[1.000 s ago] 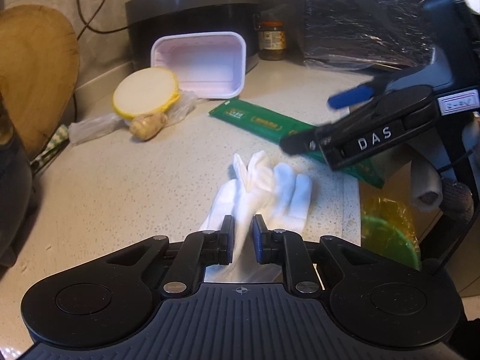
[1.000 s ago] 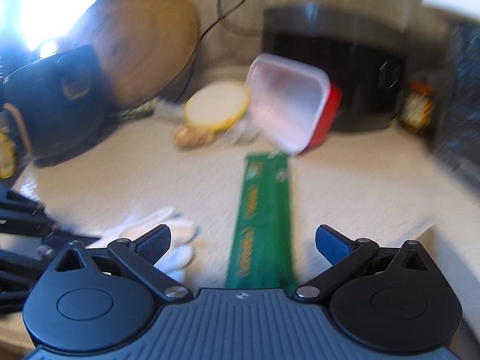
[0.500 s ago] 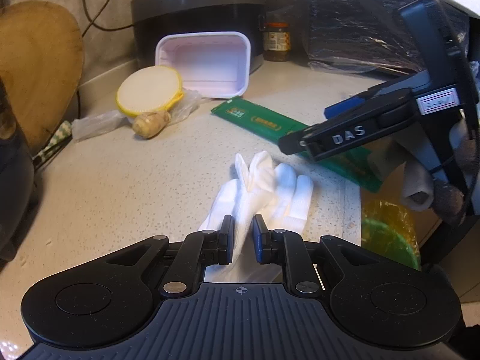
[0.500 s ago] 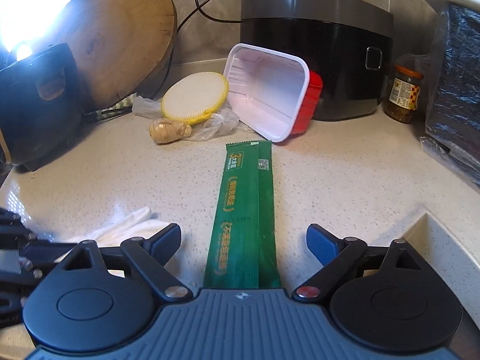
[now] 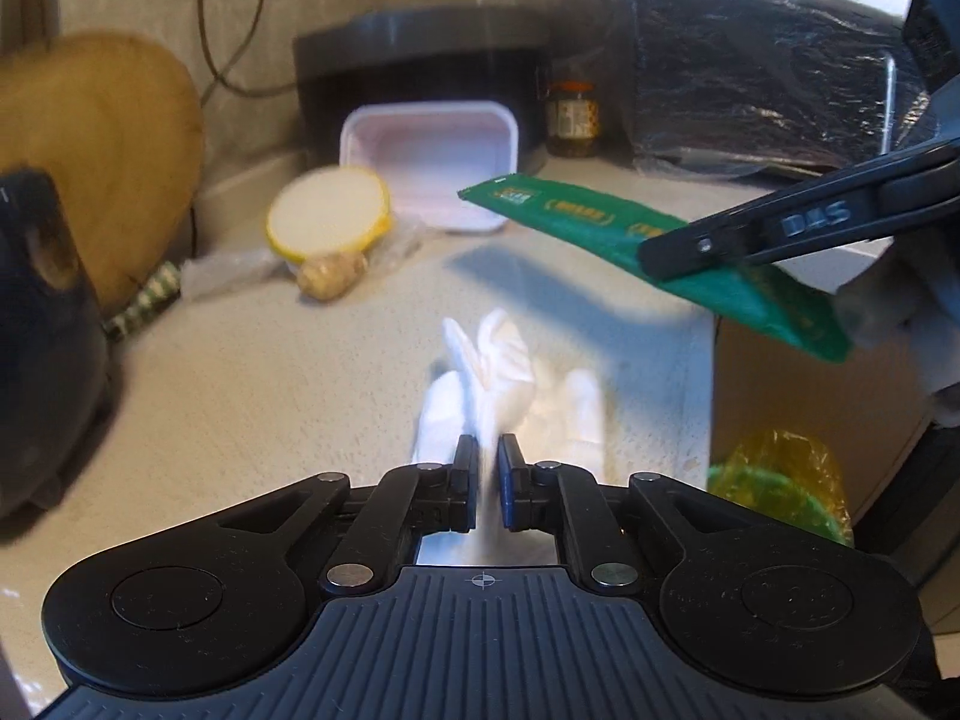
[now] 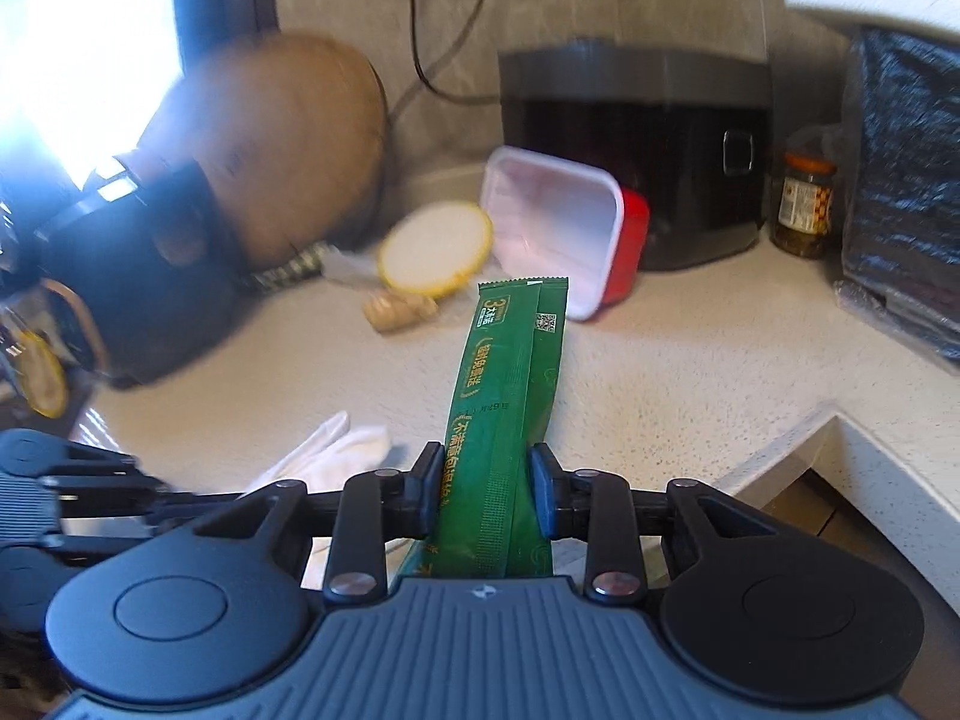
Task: Collect trash
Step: 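Carry the glove and green wrapper over the bin with both tools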
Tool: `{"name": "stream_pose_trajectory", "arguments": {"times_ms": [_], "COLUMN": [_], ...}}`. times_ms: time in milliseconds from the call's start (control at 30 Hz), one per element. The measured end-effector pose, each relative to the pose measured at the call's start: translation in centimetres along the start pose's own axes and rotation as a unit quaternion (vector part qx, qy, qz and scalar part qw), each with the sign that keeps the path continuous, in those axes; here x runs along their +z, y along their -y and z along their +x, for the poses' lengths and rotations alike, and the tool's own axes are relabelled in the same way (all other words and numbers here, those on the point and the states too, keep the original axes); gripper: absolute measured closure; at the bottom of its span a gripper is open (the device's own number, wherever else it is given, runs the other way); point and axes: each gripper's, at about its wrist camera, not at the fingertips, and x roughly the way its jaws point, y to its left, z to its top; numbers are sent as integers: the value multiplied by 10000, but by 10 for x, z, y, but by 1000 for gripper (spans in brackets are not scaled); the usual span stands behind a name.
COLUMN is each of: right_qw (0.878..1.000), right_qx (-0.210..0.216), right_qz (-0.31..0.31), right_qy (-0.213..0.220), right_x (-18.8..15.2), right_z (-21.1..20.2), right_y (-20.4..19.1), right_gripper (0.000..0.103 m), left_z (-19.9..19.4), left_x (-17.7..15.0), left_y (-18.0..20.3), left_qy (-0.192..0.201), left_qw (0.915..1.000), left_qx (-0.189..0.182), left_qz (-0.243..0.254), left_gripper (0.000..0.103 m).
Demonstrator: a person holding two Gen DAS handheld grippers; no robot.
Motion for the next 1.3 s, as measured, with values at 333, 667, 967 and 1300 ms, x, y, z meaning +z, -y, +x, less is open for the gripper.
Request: {"name": "stream_pose_trajectory", "arguments": {"times_ms": [333,667,967,1300], "right_qw": [9978,9866,9650,9474], "right_qx": [-68,-1303,-1062,-660], "right_qz": [201,982,1859,2114], "right_qy": [632,2,-1517,-2312], "right_x": [-46,-137,-219,-259], "right_z": [-91,-115,-31,23], "right_y": [23,106,180,221], "right_gripper": [73,73,73,73], "left_z": [-38,65,231,355], "left_x": [11,-45,-140,-199], "left_y": [72,186,215,249], "left_qy": [610,-653,-2854,-3886], "left_qw": [9960,9688,9240,8760], "left_qx": [-593,-2388,-2129,-2066], "left_qz": [265,-133,-1395,-1974], "left_gripper": [92,92,93,93]}}
